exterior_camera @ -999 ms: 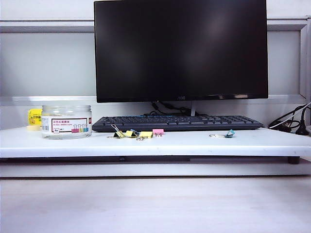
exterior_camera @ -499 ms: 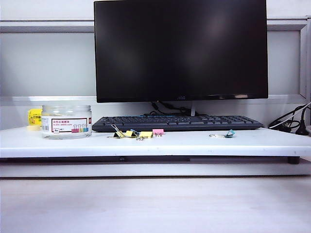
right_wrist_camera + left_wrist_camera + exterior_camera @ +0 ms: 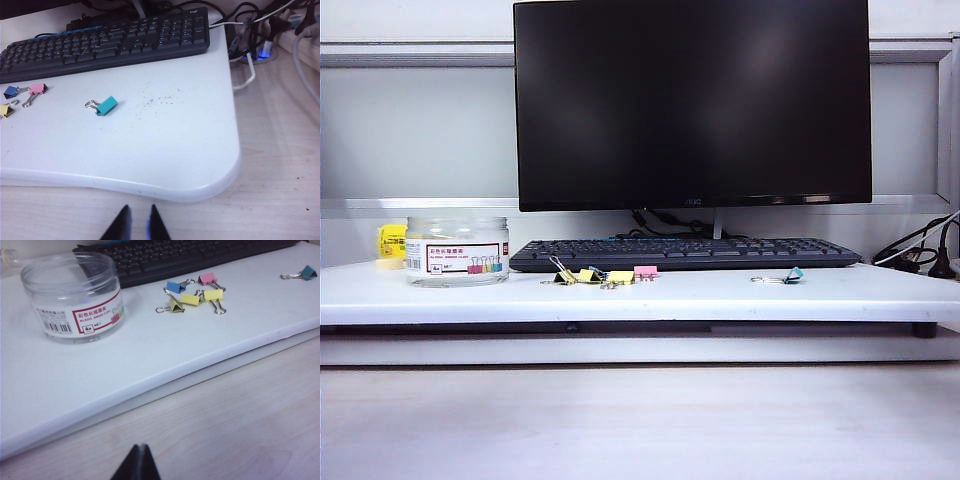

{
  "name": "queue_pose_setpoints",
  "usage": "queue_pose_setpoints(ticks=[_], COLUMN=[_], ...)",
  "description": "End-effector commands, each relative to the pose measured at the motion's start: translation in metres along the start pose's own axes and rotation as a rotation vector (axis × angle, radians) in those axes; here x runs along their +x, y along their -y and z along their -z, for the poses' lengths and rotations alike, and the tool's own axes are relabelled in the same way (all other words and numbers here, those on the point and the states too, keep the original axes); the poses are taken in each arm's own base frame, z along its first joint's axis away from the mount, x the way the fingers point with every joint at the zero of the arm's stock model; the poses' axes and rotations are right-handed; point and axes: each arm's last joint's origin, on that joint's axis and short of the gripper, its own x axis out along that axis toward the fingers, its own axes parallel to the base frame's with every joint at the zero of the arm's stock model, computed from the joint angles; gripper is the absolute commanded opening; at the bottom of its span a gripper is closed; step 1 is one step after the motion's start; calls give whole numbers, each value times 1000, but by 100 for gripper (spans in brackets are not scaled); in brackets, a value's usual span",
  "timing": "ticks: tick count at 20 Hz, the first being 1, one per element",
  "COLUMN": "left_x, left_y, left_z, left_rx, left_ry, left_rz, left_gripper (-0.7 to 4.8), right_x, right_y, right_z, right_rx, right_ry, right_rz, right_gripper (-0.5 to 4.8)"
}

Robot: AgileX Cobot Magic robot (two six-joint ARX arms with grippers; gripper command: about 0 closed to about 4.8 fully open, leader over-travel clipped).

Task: Take the clips out of the round transparent plastic box and place them on the table.

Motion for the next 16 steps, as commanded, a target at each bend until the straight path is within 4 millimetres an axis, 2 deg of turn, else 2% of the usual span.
queue_pose_setpoints(ticks=[1, 4, 11, 16], left_x=[0, 1, -4, -8], left_y=[-1, -8, -45, -55], left_z=[0, 0, 3, 3], left_rx=[-6, -25, -106, -127], left_ry=[8, 4, -9, -3], left_rz=[-5, -61, -422, -522], left_gripper=[-6, -6, -6, -6], right_x=[0, 0, 0, 0], right_y=[0, 0, 0, 0], right_z=[1, 1, 1, 1], right_rx=[2, 2, 1, 2], right_ry=[-1, -1, -1, -1], right_rz=[1, 1, 2, 1], right_gripper=[53, 53, 53, 53])
